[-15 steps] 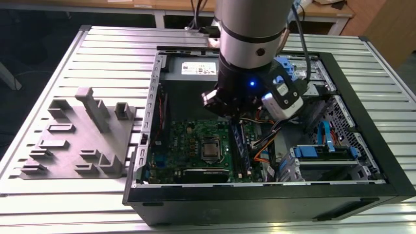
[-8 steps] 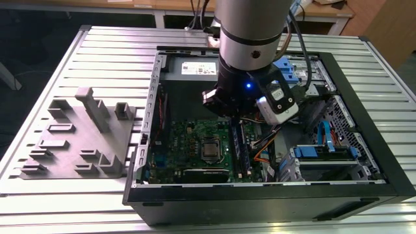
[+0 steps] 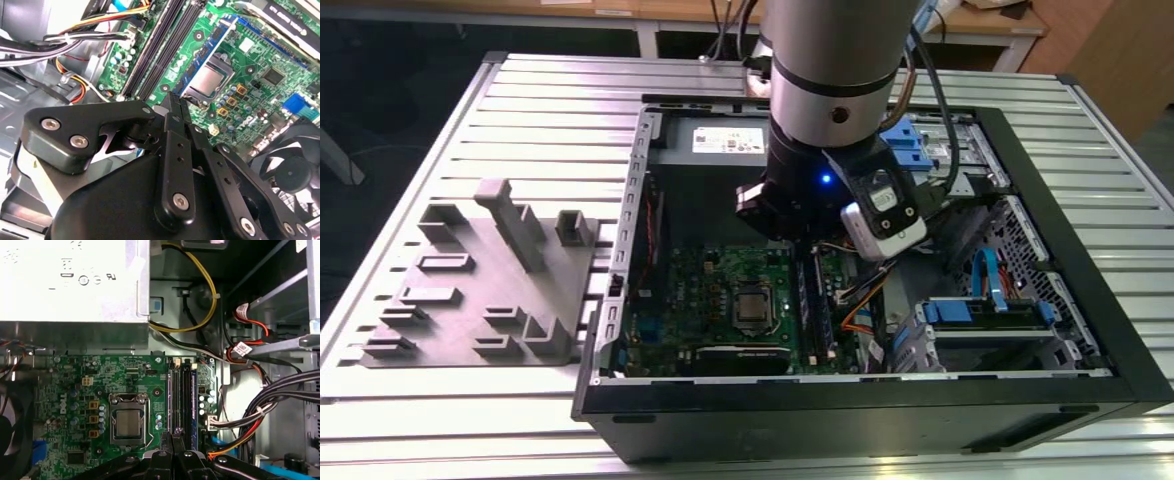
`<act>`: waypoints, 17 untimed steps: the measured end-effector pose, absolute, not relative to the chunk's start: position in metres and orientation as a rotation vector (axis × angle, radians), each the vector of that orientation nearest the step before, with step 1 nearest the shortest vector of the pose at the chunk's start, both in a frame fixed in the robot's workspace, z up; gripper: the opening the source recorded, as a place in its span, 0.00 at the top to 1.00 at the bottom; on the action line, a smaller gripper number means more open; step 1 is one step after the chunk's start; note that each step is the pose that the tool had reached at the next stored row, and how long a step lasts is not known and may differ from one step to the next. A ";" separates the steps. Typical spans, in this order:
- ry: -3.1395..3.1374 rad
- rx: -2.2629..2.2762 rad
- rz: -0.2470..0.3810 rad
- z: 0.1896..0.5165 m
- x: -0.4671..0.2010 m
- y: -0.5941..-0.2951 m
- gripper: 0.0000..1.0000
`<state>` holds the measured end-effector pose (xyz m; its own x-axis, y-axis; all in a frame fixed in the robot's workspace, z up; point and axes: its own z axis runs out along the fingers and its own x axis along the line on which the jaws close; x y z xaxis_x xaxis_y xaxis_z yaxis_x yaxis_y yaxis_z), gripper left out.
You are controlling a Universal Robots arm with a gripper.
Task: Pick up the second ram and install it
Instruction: 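Insert the second ram into the second slot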
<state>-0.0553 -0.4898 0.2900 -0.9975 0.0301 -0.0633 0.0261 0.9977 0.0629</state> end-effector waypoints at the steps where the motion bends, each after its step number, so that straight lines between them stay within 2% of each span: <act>1: 3.075 0.048 0.095 0.290 -0.055 -0.490 0.92; 17: 3.077 0.006 0.096 0.278 -0.055 -0.490 0.92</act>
<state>-0.0551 -0.4898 0.2784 -0.9980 0.0060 -0.0633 0.0020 0.9980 0.0626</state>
